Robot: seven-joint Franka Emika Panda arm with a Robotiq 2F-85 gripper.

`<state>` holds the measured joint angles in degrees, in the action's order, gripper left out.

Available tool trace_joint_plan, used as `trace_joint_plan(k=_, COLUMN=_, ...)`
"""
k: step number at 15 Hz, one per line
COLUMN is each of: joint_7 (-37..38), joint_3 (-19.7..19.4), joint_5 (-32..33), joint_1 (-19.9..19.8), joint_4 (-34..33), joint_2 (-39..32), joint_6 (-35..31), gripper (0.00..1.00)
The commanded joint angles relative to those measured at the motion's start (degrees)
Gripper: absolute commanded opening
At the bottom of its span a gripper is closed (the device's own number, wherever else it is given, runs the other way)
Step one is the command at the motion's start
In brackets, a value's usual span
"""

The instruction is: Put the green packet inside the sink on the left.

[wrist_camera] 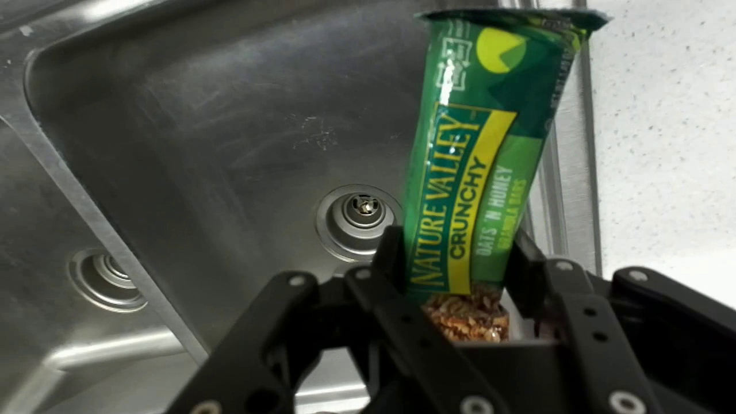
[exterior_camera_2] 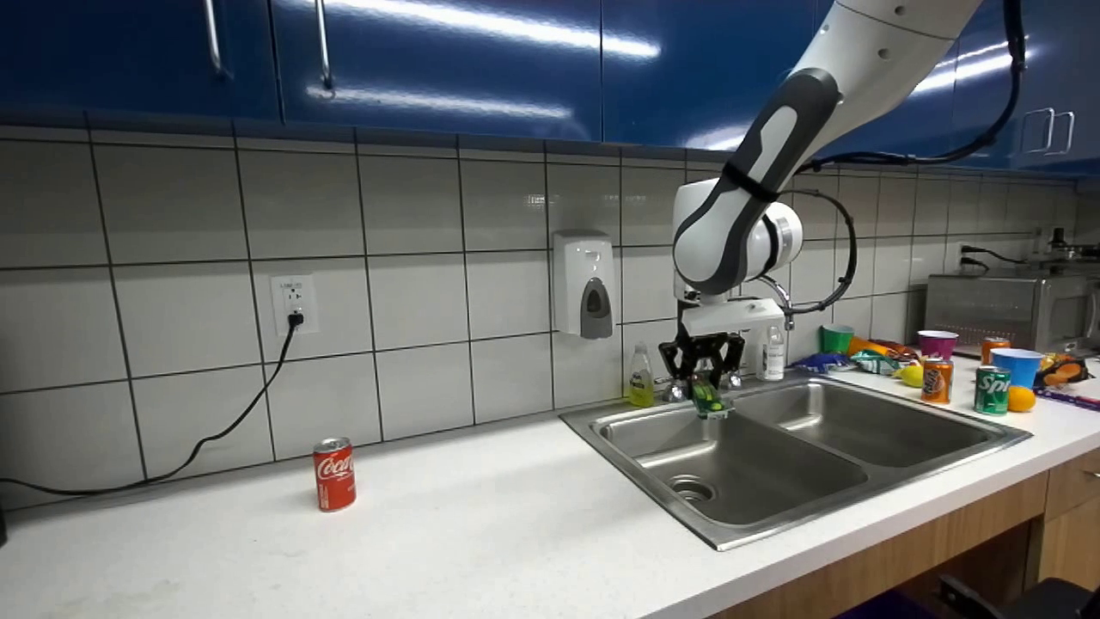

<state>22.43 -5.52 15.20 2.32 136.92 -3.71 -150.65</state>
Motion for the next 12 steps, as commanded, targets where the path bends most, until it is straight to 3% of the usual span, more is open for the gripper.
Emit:
trace_joint_plan(k=1, joint_7=1.9, joint_3=-0.5, joint_5=1.8, joint_1=-2.0, joint_4=0.8, joint_2=0.1, joint_6=-1.2, gripper=0.20)
trace_joint_plan(k=11, joint_7=1.1, joint_3=-3.3, joint_5=0.7, joint_1=-3.1, joint_4=0.5, joint_2=-4.9, joint_6=-4.1, gripper=0.20)
trace_joint_plan(k=12, joint_7=-0.2, joint_3=-3.0, joint_5=-0.1, joint_1=-2.8, joint_4=0.3, joint_2=-4.5, joint_6=-2.7, gripper=0.45)
